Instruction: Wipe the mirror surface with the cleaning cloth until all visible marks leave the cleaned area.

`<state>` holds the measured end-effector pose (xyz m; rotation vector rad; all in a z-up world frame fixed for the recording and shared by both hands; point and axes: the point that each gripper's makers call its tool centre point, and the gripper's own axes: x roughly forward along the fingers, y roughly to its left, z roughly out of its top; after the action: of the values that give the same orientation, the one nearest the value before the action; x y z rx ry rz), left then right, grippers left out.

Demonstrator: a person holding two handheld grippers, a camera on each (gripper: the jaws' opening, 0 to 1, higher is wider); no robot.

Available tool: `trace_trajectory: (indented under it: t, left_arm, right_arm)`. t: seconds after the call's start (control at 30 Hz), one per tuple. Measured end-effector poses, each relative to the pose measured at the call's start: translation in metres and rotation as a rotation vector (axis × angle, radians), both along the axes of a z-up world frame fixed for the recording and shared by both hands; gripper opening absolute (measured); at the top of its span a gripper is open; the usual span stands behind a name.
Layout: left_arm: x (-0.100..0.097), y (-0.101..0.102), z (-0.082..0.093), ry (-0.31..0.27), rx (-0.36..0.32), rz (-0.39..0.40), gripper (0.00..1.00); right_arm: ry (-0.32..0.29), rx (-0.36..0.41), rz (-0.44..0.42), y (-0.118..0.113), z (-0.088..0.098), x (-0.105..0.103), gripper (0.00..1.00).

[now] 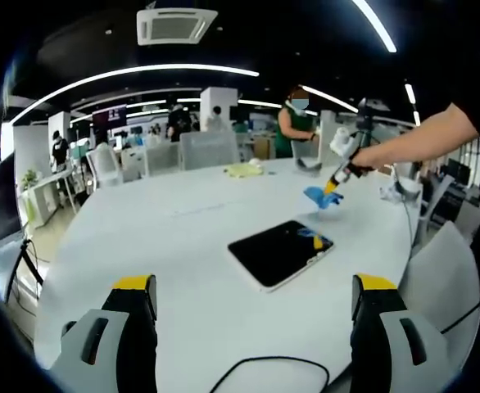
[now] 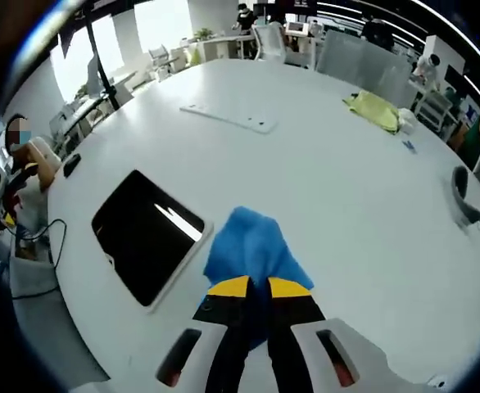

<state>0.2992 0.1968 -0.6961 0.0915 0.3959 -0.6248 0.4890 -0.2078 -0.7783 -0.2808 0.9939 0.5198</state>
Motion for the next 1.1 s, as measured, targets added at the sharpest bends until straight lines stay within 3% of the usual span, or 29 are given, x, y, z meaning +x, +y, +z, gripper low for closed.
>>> trace_trajectory:
  t: [0.3,0.63,0.77,0.8,0.87,0.97,1.1]
  left_arm:
    - [-0.002,-0.005,0.001,-0.002,-0.024,0.005,1.00]
    - [-0.008,-0.007,-0.002,-0.032,0.010,-0.007,1.00]
    - [-0.007,-0.019,-0.001,-0.050,0.001,0.000,1.00]
    - [-0.006,-0.023,0.001,-0.069,0.000,0.027,1.00]
    - [-0.009,-0.036,0.003,-0.099,0.015,0.007,1.00]
    - [-0.016,-0.053,-0.005,-0.049,0.004,-0.018,0.99]
    - [-0.021,-0.063,-0.008,-0.047,-0.011,-0.033,0.99]
  right_arm:
    - [-0.011,-0.012,0.006,0.004,0.006,-0.010,0.02]
    - [-0.021,-0.011,0.009,0.005,0.010,-0.014,0.02]
    - [-0.021,-0.014,0.014,0.006,0.009,-0.015,0.02]
    - [-0.021,-0.015,0.016,0.007,0.009,-0.015,0.02]
    - [-0.021,-0.015,0.016,0.007,0.009,-0.015,0.02]
    - [-0.021,-0.013,0.017,0.008,0.010,-0.015,0.02]
    - [-0.026,-0.012,0.017,0.007,0.011,-0.014,0.02]
